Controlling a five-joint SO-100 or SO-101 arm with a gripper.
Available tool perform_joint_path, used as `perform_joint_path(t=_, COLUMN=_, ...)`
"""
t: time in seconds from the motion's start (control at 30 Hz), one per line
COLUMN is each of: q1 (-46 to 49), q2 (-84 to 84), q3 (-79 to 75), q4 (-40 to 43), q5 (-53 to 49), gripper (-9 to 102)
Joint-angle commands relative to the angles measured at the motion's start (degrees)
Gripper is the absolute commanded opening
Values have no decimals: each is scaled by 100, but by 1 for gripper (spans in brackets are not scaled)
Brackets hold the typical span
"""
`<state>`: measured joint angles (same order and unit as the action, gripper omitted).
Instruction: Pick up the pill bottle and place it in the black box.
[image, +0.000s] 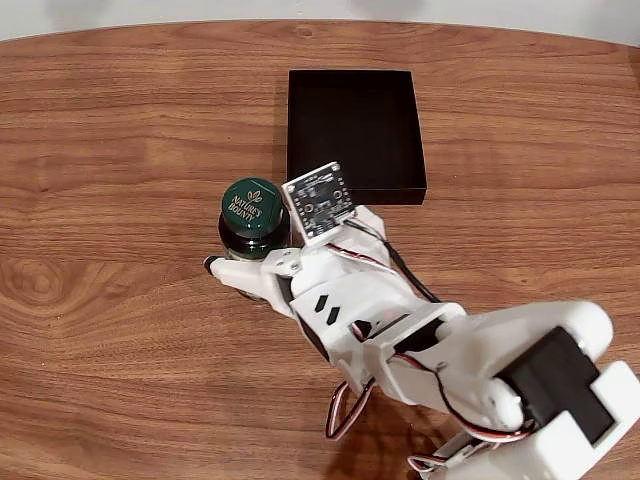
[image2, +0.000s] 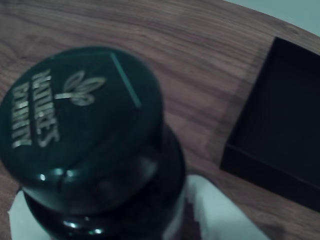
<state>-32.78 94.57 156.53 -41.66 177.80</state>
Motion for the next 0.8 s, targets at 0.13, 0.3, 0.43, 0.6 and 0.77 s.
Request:
perform_joint_path(t=0.13, q1=-202, q2=-44, q3=-360, q4=-378, q5=-53, gripper=25)
perform_joint_path(t=0.3, q1=-299, q2=167, q3=-193, q4=-396, q5=-70, gripper=22)
perform_joint_path(t=0.43, q1=-316, q2=475, q3=-44, q4=-352, q5=-62, gripper=22)
perform_joint_path(t=0.6, q1=-220, q2=1037, q3=97, q4=26, q5=0, gripper=22)
perform_joint_path(t=0.77, q1=26, q2=1652, q3=62, q4=580, q5=0, gripper=22)
